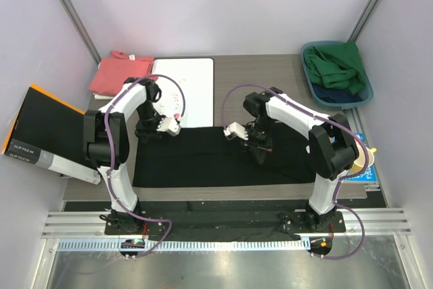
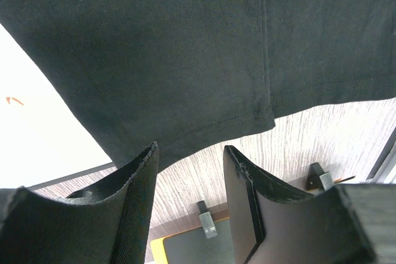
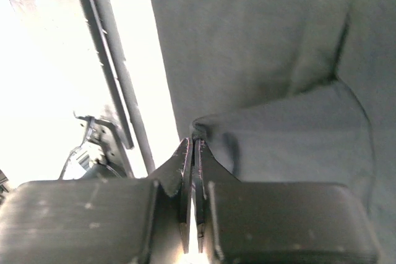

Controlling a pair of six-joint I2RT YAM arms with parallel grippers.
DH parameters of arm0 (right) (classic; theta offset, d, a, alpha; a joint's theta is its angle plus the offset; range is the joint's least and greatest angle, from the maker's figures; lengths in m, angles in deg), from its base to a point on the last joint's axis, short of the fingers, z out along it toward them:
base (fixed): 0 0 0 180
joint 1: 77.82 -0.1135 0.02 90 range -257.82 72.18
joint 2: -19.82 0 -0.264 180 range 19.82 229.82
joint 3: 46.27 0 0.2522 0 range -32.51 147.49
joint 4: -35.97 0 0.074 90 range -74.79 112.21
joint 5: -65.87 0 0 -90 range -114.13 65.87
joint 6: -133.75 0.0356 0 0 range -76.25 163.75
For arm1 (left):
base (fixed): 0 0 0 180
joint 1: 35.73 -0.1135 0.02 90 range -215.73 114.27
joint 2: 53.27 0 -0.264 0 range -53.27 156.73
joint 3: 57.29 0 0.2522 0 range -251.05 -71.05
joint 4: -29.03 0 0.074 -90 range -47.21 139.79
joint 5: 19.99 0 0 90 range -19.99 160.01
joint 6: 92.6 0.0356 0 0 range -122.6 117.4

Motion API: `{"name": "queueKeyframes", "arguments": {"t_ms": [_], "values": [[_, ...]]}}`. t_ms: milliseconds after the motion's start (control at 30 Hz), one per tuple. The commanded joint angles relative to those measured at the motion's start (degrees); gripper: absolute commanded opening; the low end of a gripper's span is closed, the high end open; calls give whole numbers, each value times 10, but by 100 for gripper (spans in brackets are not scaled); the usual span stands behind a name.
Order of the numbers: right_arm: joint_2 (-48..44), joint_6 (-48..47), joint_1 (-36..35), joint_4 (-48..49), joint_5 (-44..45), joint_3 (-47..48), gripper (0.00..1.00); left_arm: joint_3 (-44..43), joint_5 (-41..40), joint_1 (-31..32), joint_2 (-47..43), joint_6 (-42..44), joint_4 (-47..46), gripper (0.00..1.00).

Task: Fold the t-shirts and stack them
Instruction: Fold the other side of the tshirt into a rectangle, then rotate the tshirt 90 degrees

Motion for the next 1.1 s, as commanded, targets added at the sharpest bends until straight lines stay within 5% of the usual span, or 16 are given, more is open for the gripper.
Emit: {"name": "queueKeyframes", "arguments": {"t_ms": [0, 133, 167, 233, 333, 700, 900, 1067], "values": [[-44, 39, -34, -4, -33, -8, 11, -27, -9, 3, 12, 27, 24, 47], [-48, 55, -54, 1, -41, -11, 26, -31, -12, 11, 14, 27, 27, 47], [-51, 56, -55, 2, -41, -12, 40, -31, -12, 13, 13, 28, 28, 48], [-53, 60, -58, 3, -38, -12, 51, -30, -13, 17, 13, 29, 29, 48], [-57, 61, -56, 3, -15, -3, 54, -35, -10, 21, 17, 30, 28, 48], [-67, 78, 76, 122, 138, -78, 36, -37, 14, 29, 14, 13, 19, 48], [-51, 80, 96, 219, 232, -134, 3, -32, 12, 30, 11, -8, -22, 48], [-23, 105, 164, 236, 247, -92, 1, -13, 24, 24, 3, -20, -56, 47]]}}
